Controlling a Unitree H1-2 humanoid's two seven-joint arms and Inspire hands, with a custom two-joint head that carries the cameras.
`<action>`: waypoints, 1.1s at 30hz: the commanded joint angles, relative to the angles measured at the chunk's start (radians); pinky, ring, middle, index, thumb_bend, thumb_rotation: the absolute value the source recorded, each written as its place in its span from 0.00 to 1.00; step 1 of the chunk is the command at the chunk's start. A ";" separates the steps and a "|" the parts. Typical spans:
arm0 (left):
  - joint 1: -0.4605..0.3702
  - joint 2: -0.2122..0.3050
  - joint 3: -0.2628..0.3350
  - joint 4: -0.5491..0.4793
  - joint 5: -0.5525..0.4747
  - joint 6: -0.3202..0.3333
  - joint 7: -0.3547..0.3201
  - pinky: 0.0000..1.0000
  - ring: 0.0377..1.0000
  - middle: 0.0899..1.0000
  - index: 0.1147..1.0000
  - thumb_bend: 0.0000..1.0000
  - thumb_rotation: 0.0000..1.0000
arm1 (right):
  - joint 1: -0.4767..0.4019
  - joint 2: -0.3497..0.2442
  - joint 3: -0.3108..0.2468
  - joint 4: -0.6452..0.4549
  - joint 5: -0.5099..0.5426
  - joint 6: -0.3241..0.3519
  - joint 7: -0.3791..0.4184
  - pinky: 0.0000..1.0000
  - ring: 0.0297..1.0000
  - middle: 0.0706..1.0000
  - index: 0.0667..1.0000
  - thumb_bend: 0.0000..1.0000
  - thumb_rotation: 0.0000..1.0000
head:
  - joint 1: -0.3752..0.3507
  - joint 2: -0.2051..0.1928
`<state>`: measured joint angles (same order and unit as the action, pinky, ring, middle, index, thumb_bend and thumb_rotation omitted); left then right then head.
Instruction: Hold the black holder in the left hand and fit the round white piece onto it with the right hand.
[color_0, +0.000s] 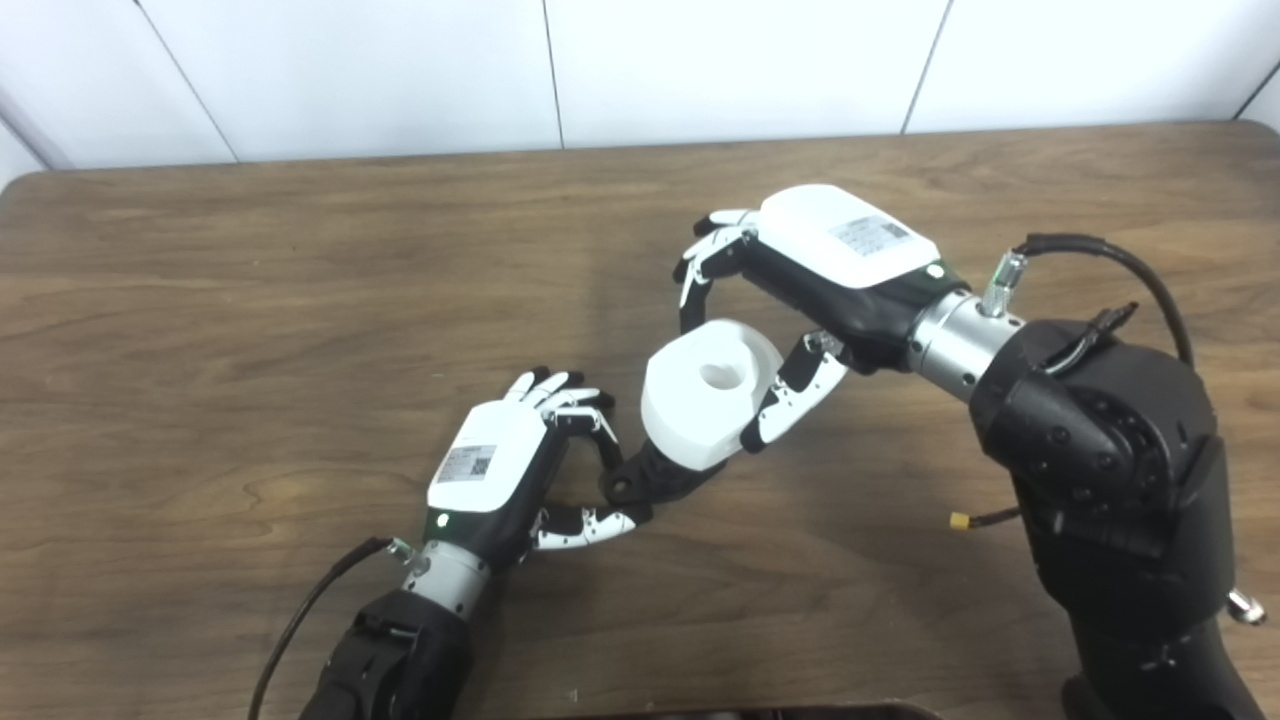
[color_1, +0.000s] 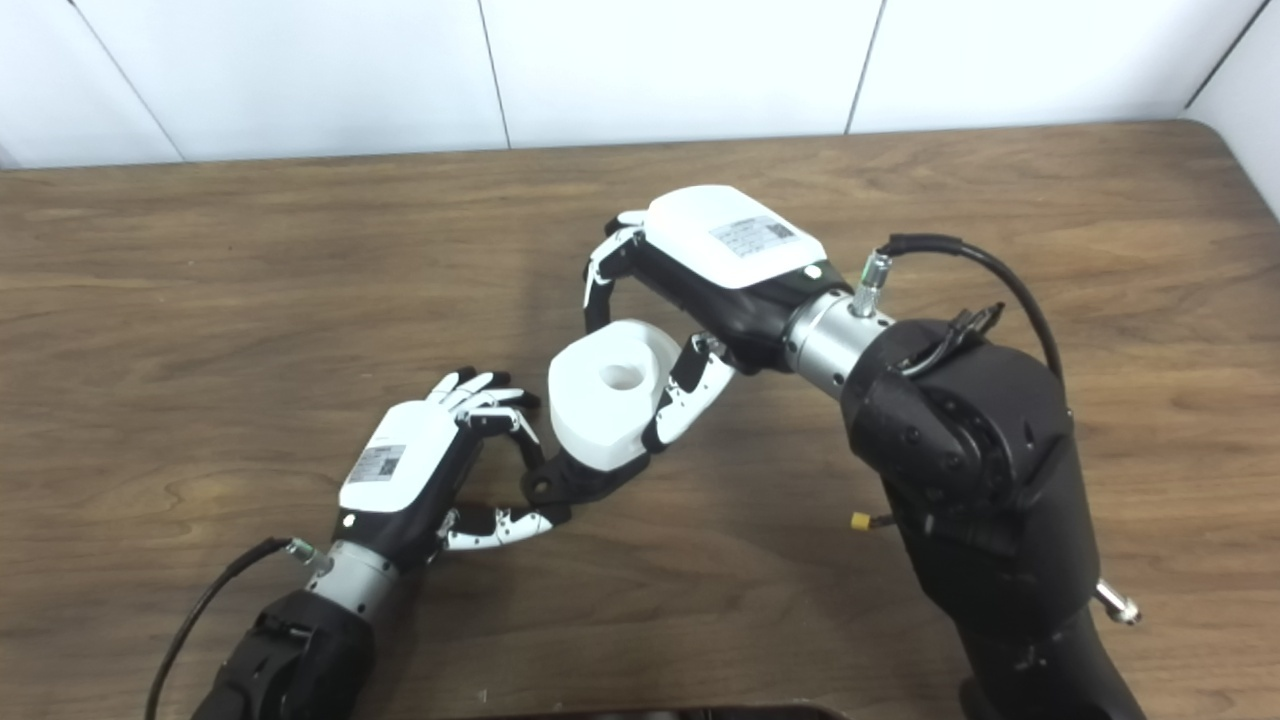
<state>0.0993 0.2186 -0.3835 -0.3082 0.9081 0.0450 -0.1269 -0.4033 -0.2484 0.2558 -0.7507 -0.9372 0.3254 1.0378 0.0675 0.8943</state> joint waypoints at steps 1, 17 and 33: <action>-0.001 -0.003 -0.021 0.019 0.033 0.009 -0.029 0.97 0.91 0.78 0.42 0.51 0.05 | -0.019 0.010 -0.001 -0.005 0.006 -0.025 -0.047 0.83 0.90 0.77 0.45 0.53 0.14 | 0.001 0.001; -0.005 -0.008 -0.027 0.022 0.038 0.015 -0.027 0.98 0.90 0.78 0.42 0.51 0.05 | 0.007 0.022 0.038 0.051 0.012 -0.084 -0.117 0.83 0.90 0.76 0.45 0.52 0.14 | 0.001 0.001; -0.006 -0.011 -0.027 0.021 0.040 0.021 -0.030 0.98 0.90 0.78 0.42 0.51 0.05 | 0.026 0.016 0.056 0.060 -0.007 -0.097 -0.133 0.83 0.90 0.77 0.45 0.52 0.14 | -0.001 0.000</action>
<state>0.0944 0.2083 -0.3919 -0.3068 0.9245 0.0590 -0.1270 -0.3598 -0.2324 0.3146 -0.6790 -0.9392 0.2566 0.9399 0.0660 0.8943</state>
